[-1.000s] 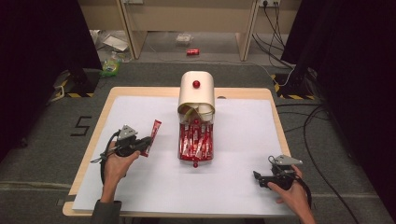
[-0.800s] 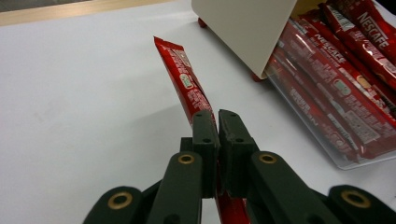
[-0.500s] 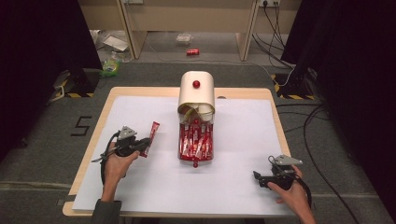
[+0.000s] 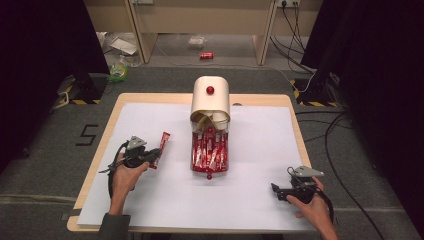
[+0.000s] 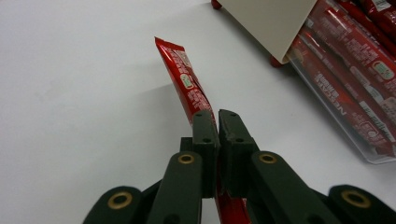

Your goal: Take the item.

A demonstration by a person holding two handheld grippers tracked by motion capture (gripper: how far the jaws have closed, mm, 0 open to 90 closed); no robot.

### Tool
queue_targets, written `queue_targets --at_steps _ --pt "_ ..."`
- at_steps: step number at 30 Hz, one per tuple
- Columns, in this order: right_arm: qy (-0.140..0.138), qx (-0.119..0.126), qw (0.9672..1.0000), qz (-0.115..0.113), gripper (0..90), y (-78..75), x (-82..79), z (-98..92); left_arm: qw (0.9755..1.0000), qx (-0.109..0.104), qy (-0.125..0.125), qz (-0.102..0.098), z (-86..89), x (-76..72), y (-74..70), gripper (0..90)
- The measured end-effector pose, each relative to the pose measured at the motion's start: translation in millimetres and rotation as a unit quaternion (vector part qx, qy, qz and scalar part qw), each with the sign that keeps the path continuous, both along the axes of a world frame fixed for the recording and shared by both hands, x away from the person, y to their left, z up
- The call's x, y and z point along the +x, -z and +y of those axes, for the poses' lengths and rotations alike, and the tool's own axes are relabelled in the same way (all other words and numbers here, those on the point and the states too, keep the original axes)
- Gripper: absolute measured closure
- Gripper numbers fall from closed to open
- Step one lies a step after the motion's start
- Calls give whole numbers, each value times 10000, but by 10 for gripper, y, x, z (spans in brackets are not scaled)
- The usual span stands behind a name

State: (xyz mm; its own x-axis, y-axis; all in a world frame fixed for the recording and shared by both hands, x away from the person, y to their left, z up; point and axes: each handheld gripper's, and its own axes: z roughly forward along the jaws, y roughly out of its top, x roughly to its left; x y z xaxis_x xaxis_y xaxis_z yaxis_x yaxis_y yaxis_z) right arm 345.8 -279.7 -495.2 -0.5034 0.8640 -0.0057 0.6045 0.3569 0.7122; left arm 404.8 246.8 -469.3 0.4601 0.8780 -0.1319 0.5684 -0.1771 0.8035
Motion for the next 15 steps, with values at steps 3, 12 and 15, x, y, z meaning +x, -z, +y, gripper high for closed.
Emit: queue_targets --at_steps 3,12,15 --pt "0 2 10000 2 109 0 0 0 10000 8 -10 19 2 5 11 854" --pt "0 0 10000 0 109 0 0 0 9999 -71 -58 125 20 41 102 853" --pt "0 2 10000 2 109 0 0 0 9999 -8 -81 145 18 54 143 853"
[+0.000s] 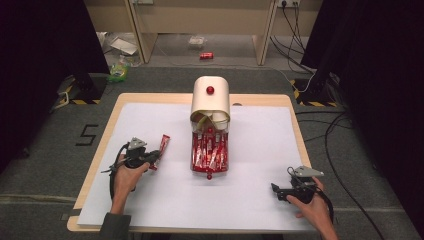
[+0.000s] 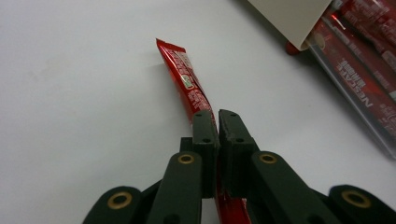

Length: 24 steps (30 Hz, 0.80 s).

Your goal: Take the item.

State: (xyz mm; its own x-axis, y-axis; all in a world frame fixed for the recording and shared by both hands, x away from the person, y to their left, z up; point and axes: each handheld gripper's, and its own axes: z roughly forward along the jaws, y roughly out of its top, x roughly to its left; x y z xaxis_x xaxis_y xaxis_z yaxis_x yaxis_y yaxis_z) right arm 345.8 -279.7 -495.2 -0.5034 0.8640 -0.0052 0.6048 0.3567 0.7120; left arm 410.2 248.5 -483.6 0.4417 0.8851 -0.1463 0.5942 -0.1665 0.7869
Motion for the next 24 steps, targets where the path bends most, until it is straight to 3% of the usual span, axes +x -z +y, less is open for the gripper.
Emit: queue_targets --at_steps 14,19,24 --pt "0 -3 10000 -5 109 0 0 0 9999 15 -84 85 14 26 76 843" --pt "1 0 10000 -5 109 0 0 0 9998 82 -82 131 14 26 85 806" --pt "1 -1 10000 -8 109 1 0 1 9998 121 -69 143 -8 26 85 702"
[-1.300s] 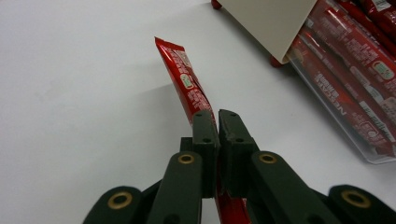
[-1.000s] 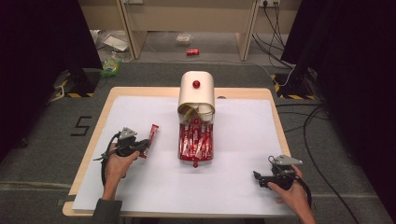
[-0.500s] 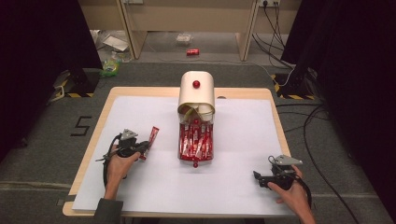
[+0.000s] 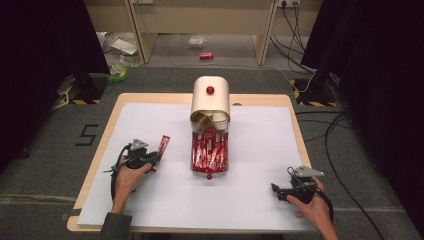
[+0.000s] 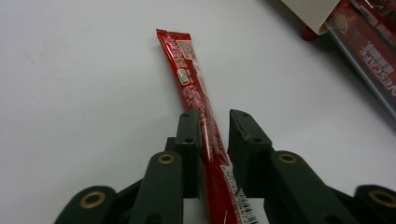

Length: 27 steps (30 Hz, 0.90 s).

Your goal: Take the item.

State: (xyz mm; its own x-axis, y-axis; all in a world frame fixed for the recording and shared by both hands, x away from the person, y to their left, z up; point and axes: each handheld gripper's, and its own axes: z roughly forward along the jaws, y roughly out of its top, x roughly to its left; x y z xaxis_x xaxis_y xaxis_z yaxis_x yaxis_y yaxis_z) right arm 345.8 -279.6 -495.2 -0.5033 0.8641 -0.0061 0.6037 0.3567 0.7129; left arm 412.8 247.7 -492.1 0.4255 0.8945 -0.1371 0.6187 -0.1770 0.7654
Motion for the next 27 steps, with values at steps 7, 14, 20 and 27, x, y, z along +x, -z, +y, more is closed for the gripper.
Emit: queue_targets --at_steps 7,14,20,27 --pt "0 1 10000 6 109 -1 0 0 9999 59 -50 -86 -42 -20 -45 500" --pt "-1 2 10000 7 109 0 1 -1 9997 60 -65 -209 -69 -42 -138 354" --pt "-1 2 10000 2 109 0 0 -1 9993 71 75 -364 -150 -81 -225 250" --pt "1 6 10000 6 109 0 1 -1 9982 65 245 -549 -208 -111 -267 201"
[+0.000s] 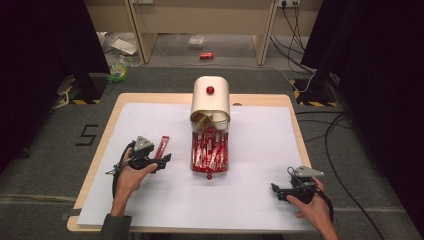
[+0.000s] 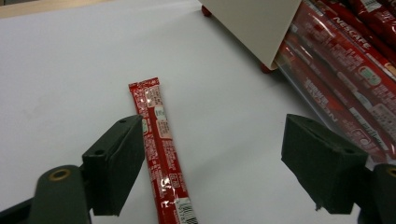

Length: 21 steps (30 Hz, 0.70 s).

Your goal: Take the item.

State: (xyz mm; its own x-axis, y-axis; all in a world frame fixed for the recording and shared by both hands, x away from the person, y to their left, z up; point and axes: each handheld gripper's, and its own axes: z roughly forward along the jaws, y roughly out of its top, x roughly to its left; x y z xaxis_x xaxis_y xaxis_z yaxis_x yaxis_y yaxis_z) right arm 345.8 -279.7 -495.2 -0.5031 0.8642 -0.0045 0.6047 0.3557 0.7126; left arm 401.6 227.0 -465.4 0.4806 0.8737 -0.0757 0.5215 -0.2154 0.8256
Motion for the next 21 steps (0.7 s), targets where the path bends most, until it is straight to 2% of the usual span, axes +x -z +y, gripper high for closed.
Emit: queue_targets --at_steps 8,11,14,21 --pt "-1 5 10000 1 109 0 0 -1 9997 -96 112 -196 -60 -58 -62 181" --pt "-2 5 10000 2 109 0 0 -1 9993 -139 209 -264 -133 -87 -84 179" --pt "-2 8 10000 3 108 0 0 -1 9987 -15 405 -311 -262 -132 -97 179" --pt "-9 17 10000 6 106 1 2 -3 9972 95 593 -435 -414 -181 -117 176"
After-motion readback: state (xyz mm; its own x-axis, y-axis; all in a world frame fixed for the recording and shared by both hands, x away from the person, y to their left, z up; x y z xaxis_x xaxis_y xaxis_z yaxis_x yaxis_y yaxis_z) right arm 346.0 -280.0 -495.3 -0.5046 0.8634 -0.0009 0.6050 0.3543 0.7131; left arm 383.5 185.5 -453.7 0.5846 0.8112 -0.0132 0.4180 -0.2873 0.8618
